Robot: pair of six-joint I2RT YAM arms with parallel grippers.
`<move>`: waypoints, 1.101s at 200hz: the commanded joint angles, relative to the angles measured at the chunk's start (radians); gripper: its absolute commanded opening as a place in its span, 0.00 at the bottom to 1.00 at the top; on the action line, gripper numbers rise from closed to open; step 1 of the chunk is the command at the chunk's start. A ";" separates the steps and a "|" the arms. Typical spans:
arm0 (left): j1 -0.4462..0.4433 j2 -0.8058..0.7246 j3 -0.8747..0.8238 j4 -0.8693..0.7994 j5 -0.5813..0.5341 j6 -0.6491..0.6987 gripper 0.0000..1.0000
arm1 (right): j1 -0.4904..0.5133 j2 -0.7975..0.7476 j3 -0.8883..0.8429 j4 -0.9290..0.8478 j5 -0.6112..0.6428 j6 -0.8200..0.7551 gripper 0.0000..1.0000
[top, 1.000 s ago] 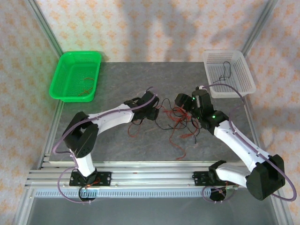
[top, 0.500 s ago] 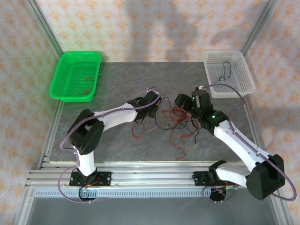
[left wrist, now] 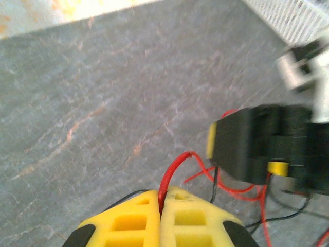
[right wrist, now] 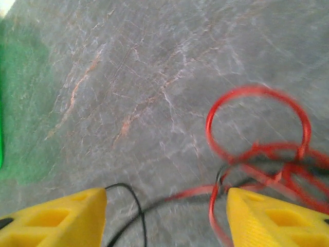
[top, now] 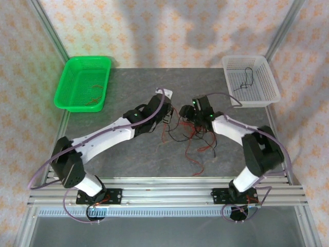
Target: Untangle the cables
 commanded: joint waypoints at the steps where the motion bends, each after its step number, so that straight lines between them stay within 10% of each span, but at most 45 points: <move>1: -0.004 -0.054 -0.023 -0.029 -0.035 -0.029 0.00 | -0.005 0.092 0.071 0.055 -0.036 0.004 0.55; 86: -0.006 -0.246 0.090 -0.137 -0.234 -0.040 0.00 | -0.005 0.152 -0.082 0.130 0.021 0.027 0.36; 220: 0.096 -0.224 0.343 -0.186 -0.467 0.010 0.00 | -0.026 0.135 -0.259 0.259 0.092 -0.006 0.33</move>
